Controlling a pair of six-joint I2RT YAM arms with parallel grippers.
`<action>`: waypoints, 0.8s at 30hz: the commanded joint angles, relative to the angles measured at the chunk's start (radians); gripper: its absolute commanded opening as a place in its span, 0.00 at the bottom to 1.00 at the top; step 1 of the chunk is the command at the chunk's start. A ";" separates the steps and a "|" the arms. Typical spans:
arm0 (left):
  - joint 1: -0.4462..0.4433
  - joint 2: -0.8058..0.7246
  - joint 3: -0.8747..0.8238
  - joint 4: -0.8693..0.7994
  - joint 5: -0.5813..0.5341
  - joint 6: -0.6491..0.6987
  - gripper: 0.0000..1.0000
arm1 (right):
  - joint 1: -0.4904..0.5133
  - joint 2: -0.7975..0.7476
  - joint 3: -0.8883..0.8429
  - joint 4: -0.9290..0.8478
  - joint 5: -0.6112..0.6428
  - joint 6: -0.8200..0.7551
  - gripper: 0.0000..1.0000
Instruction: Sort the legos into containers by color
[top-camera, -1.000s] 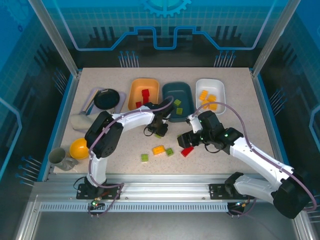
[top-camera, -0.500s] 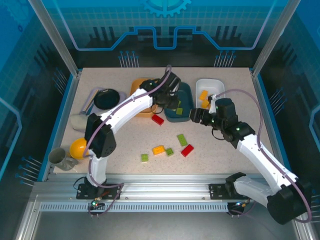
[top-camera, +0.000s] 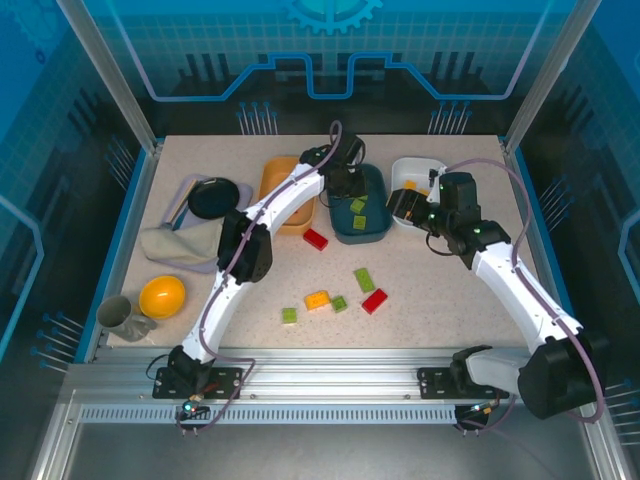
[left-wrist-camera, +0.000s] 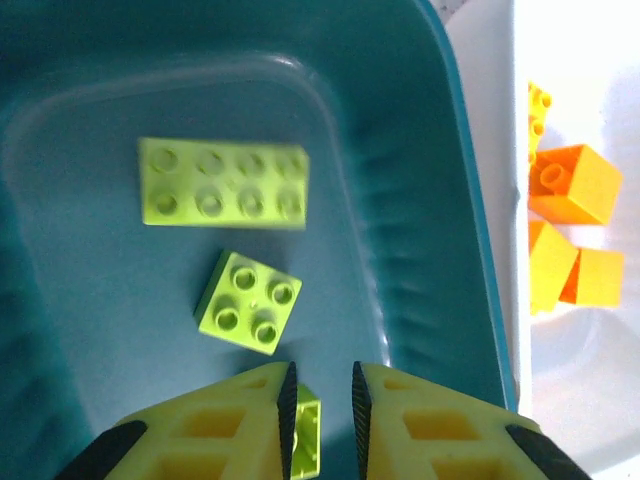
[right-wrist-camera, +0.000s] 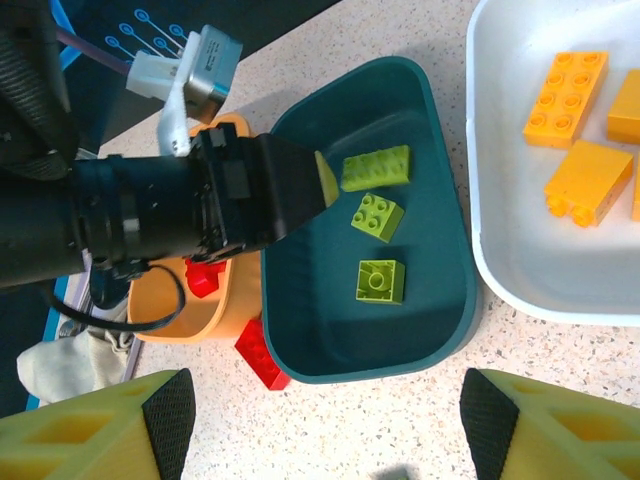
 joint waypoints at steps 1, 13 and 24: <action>0.004 0.013 0.058 0.037 0.046 -0.058 0.26 | -0.016 0.006 0.034 -0.034 -0.040 -0.003 0.73; -0.002 -0.364 -0.297 0.016 -0.080 -0.193 0.55 | 0.233 0.092 0.076 -0.207 0.038 -0.354 0.71; 0.012 -0.980 -1.072 0.038 -0.267 -0.393 0.70 | 0.553 0.497 0.367 -0.321 0.155 -0.578 0.70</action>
